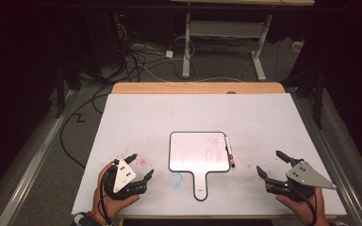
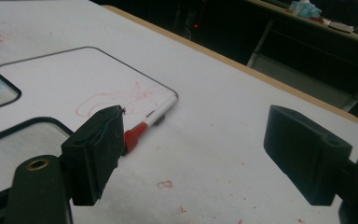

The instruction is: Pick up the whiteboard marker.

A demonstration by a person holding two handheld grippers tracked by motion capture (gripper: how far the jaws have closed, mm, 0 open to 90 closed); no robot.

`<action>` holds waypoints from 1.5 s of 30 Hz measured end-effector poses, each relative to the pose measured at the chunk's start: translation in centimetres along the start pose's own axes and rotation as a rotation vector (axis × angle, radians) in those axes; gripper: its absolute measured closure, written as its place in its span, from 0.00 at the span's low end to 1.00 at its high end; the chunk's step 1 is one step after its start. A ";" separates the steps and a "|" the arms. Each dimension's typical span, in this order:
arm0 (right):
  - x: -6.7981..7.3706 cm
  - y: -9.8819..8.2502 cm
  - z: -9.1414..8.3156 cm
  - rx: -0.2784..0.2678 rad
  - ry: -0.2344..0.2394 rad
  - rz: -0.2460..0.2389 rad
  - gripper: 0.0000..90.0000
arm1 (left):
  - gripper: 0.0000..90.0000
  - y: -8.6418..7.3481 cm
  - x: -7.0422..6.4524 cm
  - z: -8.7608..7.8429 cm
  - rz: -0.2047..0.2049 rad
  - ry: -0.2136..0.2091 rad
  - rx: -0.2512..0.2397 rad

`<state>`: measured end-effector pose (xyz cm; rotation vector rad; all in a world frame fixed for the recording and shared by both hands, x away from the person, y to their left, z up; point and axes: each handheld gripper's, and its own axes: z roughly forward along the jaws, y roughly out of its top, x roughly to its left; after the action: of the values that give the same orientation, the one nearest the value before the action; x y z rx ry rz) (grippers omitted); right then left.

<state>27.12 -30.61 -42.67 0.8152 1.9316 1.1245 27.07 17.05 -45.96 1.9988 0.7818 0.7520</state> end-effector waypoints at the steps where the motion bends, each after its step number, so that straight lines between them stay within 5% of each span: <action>1: 0.1 -0.1 0.2 0.009 -0.005 -0.004 0.24 | 0.28 0.0 0.0 0.2 0.000 -0.010 0.002; 7: 0.0 -0.5 1.0 0.062 0.016 0.026 0.24 | 0.27 -0.2 0.0 0.9 -0.003 -0.045 0.040; 13: -0.3 -0.9 1.5 0.116 0.149 0.070 0.29 | 0.28 -0.2 -0.1 1.1 -0.003 -0.037 0.066; 18: -0.6 -1.0 2.1 0.170 0.169 0.088 0.29 | 0.28 -0.3 -0.3 1.2 0.002 -0.041 0.077; 24: -1.1 -0.5 4.0 0.266 0.231 0.171 0.37 | 0.28 -0.5 -0.3 1.8 -0.013 -0.057 0.124; 32: -1.9 1.5 7.6 0.365 0.305 0.258 0.47 | 0.28 -0.4 -0.4 1.7 -0.008 -0.075 0.103; 40: -3.0 3.0 13.8 0.455 0.349 0.281 0.50 | 0.28 -0.5 -0.5 1.6 -0.003 -0.097 0.093; 45: -3.4 2.7 17.2 0.532 0.375 0.344 0.51 | 0.27 -0.7 -0.4 1.7 0.008 -0.096 0.098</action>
<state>43.73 -24.91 -45.13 1.3372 2.5292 1.0160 27.93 16.20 -47.42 2.1098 0.7677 0.6284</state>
